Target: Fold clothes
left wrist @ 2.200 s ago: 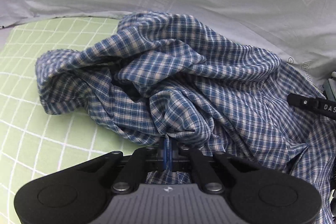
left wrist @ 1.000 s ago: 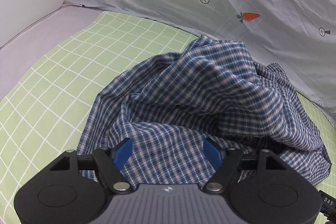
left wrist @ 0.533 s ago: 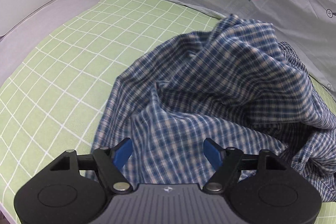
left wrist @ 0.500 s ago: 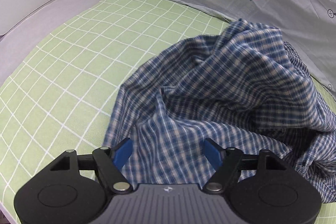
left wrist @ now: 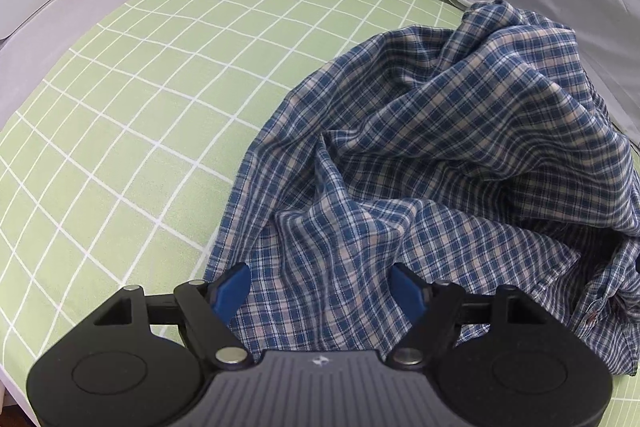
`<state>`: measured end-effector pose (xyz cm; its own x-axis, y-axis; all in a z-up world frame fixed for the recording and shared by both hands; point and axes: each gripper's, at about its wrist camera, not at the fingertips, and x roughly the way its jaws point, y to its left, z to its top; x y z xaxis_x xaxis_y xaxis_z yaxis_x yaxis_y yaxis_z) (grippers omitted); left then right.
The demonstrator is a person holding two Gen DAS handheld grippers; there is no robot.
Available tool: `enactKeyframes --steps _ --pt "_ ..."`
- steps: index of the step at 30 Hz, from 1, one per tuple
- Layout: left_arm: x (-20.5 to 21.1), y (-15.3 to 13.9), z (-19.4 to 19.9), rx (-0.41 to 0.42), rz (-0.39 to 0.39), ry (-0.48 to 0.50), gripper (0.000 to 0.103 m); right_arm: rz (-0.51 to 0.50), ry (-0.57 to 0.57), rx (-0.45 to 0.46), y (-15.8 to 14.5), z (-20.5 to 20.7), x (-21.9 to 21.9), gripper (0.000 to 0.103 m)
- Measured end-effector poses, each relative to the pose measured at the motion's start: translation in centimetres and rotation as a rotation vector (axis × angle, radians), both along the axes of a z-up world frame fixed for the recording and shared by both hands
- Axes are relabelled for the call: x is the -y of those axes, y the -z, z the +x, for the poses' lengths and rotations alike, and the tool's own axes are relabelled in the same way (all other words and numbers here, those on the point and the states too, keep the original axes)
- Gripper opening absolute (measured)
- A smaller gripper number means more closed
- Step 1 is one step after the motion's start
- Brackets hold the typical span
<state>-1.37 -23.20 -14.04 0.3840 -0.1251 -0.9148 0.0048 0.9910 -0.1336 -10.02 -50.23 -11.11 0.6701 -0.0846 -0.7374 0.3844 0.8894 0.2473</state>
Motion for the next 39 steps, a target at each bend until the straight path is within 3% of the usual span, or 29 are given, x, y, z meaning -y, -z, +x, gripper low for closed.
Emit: enactKeyframes --steps 3,5,6,7,8,9,10,12,15,29,30,32,33,34,39 --pt "-0.4 0.0 -0.1 0.001 -0.034 -0.015 0.077 0.025 0.013 -0.072 1.6 1.3 -0.7 0.089" --pt "-0.6 0.0 -0.1 0.003 -0.058 -0.024 0.075 0.031 0.011 -0.103 2.5 1.6 -1.0 0.080" --pt "-0.7 0.0 -0.1 0.004 -0.070 -0.029 0.068 0.031 0.006 -0.102 2.6 1.5 -0.9 0.061" --pt "-0.8 0.0 -0.1 0.005 -0.081 -0.034 0.062 0.043 0.003 -0.095 2.5 1.0 -0.3 0.033" --pt "-1.0 -0.1 -0.2 0.006 -0.093 -0.038 0.045 0.055 0.001 -0.087 2.4 0.6 0.2 0.020" --pt "-1.1 -0.1 -0.2 0.006 -0.105 -0.043 0.021 0.064 0.030 -0.072 2.0 0.0 0.9 0.011" --pt "-1.2 -0.1 -0.2 0.007 -0.117 -0.048 0.010 0.071 0.059 -0.058 1.7 -0.6 1.6 0.010" --pt "-1.4 -0.1 -0.2 0.009 -0.141 -0.058 0.003 0.028 0.142 -0.020 0.4 -2.4 3.8 0.009" --pt "-2.7 -1.1 -0.1 0.045 -0.115 -0.089 0.002 -0.076 0.274 0.019 -1.4 -4.9 7.0 0.008" --pt "-8.8 -5.9 0.6 0.229 0.034 -0.244 0.002 -0.330 0.640 -0.130 -1.2 -14.2 18.2 0.009" --pt "-8.8 -5.9 0.6 0.224 0.040 -0.248 0.002 -0.300 0.620 -0.136 -0.8 -14.3 18.1 0.011" --pt "-8.8 -5.5 0.0 0.202 0.022 -0.249 0.002 -0.249 0.571 -0.144 -0.1 -14.1 17.3 0.026" --pt "-8.7 -5.2 -0.2 0.193 0.014 -0.250 0.002 -0.249 0.546 -0.134 -0.1 -13.7 16.4 0.049" --pt "-8.6 -4.9 -0.4 0.184 0.005 -0.250 0.002 -0.248 0.521 -0.125 0.0 -13.3 15.5 0.062" --pt "-7.8 -3.7 -1.1 0.145 -0.013 -0.246 0.003 -0.185 0.415 -0.050 0.1 -10.8 10.8 0.067"
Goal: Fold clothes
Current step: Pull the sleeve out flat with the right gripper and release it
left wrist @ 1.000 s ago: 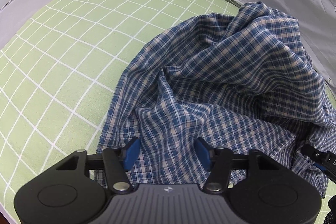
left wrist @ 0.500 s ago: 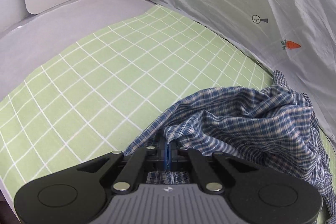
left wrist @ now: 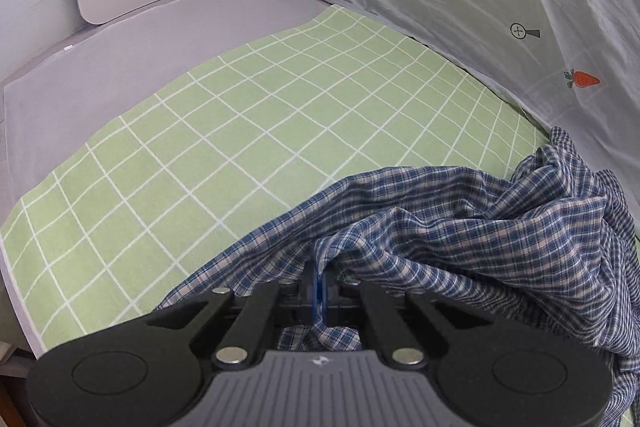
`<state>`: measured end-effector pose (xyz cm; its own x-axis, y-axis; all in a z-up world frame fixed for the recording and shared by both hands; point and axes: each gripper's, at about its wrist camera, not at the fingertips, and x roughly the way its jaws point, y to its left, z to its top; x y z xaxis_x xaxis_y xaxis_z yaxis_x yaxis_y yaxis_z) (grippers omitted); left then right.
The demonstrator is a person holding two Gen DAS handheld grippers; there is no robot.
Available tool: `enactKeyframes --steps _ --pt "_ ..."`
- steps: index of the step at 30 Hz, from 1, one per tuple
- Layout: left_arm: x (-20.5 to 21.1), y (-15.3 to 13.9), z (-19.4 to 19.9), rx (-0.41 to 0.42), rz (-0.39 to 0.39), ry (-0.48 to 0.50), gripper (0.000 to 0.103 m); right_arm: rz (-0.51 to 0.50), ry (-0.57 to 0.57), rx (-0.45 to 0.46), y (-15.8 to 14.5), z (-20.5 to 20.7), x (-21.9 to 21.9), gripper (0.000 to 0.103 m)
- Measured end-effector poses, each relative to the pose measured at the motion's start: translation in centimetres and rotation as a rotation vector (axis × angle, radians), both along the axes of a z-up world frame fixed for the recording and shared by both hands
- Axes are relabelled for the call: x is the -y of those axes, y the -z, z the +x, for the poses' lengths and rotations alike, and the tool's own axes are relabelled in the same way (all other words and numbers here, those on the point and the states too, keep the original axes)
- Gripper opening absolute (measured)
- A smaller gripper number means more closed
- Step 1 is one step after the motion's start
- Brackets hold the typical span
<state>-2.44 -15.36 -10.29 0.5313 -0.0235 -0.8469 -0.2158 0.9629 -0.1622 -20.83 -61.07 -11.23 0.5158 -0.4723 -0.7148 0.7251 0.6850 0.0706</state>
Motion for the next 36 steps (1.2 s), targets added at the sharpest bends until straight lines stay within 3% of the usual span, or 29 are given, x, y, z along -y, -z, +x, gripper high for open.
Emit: enactKeyframes --steps 4,9,12,14,15,16,23,28,31,34,36 --pt "0.2 0.5 -0.2 -0.014 -0.005 -0.002 0.003 0.056 -0.157 0.032 0.2 2.1 -3.3 0.067" --pt "0.1 0.9 -0.4 -0.025 -0.020 -0.009 0.003 0.068 -0.387 -0.005 1.0 4.0 -6.8 0.067" --pt "0.3 1.4 -0.7 -0.038 -0.035 -0.009 0.003 0.103 -0.410 -0.064 2.5 4.7 -7.2 0.064" --pt "0.3 1.6 -1.0 -0.042 -0.042 -0.001 0.003 0.135 -0.418 -0.077 3.3 4.6 -7.1 0.042" --pt "0.1 1.5 -1.4 -0.044 -0.042 0.006 0.003 0.148 -0.422 -0.084 3.6 4.5 -7.1 0.018" --pt "0.0 1.5 -1.8 -0.045 -0.041 0.014 0.003 0.133 -0.422 -0.080 3.5 4.2 -7.0 0.004" --pt "-1.0 1.1 -4.2 -0.052 -0.039 0.065 0.002 0.121 -0.327 -0.071 1.3 -0.3 -6.4 0.000" --pt "-1.8 0.8 -6.0 -0.057 -0.037 0.102 0.002 0.069 -0.255 -0.184 1.2 -4.4 -7.6 0.000" --pt "-2.1 0.4 -6.7 -0.050 -0.037 0.122 0.003 0.100 -0.230 -0.188 1.5 -7.0 -7.8 0.000" --pt "-2.3 -0.8 -6.2 -0.010 -0.039 0.138 0.016 0.118 -0.205 -0.163 1.4 -7.3 -7.9 0.001" --pt "-2.5 -1.6 -5.9 0.016 -0.040 0.148 0.031 0.114 -0.196 -0.144 1.2 -7.1 -7.9 0.004"
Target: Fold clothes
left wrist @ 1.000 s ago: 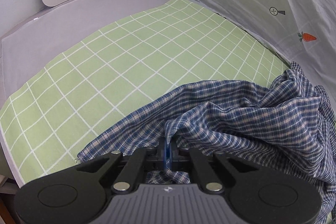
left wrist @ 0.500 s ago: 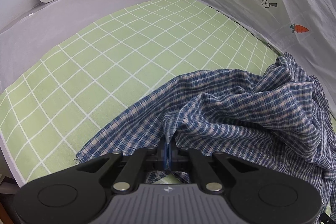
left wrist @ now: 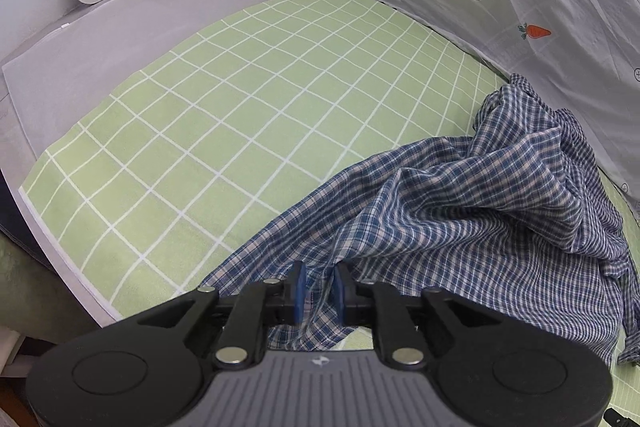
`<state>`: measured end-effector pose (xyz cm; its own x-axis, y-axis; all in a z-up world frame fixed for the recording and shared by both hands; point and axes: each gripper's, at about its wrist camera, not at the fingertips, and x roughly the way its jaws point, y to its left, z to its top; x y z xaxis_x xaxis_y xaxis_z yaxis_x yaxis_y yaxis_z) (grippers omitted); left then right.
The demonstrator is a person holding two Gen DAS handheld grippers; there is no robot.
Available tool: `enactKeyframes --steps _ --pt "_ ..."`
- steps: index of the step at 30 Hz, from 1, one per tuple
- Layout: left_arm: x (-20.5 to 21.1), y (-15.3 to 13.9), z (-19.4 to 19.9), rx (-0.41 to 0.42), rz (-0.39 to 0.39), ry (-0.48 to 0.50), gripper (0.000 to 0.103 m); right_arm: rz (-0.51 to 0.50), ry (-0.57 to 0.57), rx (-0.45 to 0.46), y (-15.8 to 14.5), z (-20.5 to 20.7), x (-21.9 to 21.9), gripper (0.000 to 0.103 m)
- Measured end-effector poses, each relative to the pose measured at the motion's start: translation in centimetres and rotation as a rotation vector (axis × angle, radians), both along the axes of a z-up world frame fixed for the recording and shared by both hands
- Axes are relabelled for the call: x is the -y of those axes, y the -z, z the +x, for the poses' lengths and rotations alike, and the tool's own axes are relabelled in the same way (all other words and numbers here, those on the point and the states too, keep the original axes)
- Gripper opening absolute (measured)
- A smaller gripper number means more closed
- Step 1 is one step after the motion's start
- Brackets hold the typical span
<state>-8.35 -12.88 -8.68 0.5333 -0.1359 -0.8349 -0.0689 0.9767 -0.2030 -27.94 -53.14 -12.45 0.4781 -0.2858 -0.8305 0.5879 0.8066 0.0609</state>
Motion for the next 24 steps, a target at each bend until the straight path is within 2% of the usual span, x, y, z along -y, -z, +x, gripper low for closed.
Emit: enactKeyframes --steps 3,6,8,13,15,18,21,24 --pt "-0.2 -1.2 0.5 0.040 -0.005 0.015 0.046 -0.006 0.002 0.035 -0.6 1.3 -0.2 0.009" --pt "-0.4 -2.3 1.0 0.080 -0.009 0.030 0.059 -0.024 -0.006 0.065 -1.2 2.9 -0.7 0.020" --pt "0.4 -2.7 2.0 0.098 0.001 0.049 0.064 -0.037 -0.022 0.085 -1.6 4.0 -0.8 0.027" --pt "2.7 -3.1 5.1 0.112 -0.010 0.101 0.067 -0.039 -0.038 0.107 -2.3 7.0 0.1 0.045" --pt "3.7 -3.1 6.3 0.119 -0.016 0.115 0.070 -0.049 -0.050 0.119 -2.8 8.5 0.8 0.047" --pt "5.8 -3.0 8.6 0.129 -0.021 0.133 0.073 -0.068 -0.069 0.140 -3.6 10.8 1.7 0.062" --pt "7.8 -2.7 10.8 0.125 -0.031 0.163 0.079 -0.100 -0.097 0.162 -4.5 13.4 2.6 0.087" --pt "10.1 -2.1 13.4 0.121 -0.035 0.207 0.084 -0.118 -0.138 0.177 -4.8 16.4 4.0 0.094"
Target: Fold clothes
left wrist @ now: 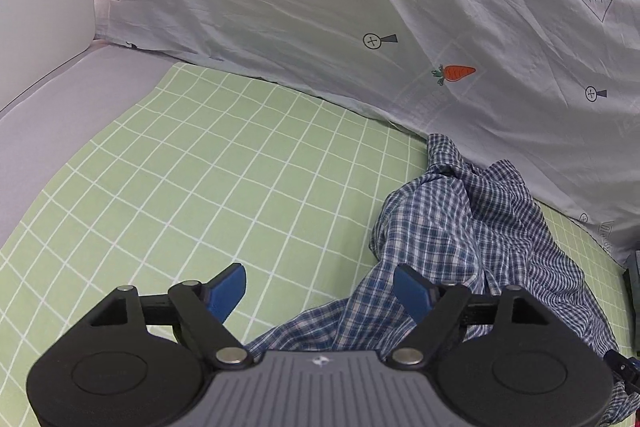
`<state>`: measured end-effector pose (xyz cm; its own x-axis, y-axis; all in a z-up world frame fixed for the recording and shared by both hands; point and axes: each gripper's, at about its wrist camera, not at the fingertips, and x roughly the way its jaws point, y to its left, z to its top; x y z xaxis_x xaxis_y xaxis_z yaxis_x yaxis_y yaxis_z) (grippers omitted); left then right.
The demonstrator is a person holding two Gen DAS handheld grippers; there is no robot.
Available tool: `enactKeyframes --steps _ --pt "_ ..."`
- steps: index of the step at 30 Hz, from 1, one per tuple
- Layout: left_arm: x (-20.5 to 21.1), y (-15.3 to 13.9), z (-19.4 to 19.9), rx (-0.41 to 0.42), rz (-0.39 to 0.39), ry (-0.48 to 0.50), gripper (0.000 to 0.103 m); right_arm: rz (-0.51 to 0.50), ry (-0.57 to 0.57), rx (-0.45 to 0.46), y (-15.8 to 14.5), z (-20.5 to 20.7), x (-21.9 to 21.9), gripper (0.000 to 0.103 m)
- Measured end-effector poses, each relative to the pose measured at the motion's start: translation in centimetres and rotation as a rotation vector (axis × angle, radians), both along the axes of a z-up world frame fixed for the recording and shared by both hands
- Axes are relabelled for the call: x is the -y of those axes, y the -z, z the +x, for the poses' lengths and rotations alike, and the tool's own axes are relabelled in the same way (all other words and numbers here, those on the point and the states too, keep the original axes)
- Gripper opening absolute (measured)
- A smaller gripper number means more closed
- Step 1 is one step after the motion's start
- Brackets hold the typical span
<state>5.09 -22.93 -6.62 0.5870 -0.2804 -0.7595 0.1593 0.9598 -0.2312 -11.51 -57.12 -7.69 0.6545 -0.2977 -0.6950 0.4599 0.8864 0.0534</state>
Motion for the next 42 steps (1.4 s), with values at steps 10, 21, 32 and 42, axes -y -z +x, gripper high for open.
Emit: enactKeyframes --steps 10,21,32,42 --pt "7.5 5.0 9.7 -0.078 -0.005 0.174 0.085 -0.009 -0.074 0.010 2.2 11.7 4.0 0.098" --pt "13.4 8.9 15.5 -0.146 -0.066 0.337 0.009 -0.024 -0.265 -0.127 6.7 22.9 4.2 0.006" --pt "13.8 2.6 18.4 0.158 -0.052 0.056 0.038 -0.121 -0.112 0.036 0.9 25.2 6.4 0.051" --pt "6.6 -0.2 6.3 0.193 0.057 0.074 0.079 -0.018 0.008 -0.012 1.5 11.1 1.8 0.085"
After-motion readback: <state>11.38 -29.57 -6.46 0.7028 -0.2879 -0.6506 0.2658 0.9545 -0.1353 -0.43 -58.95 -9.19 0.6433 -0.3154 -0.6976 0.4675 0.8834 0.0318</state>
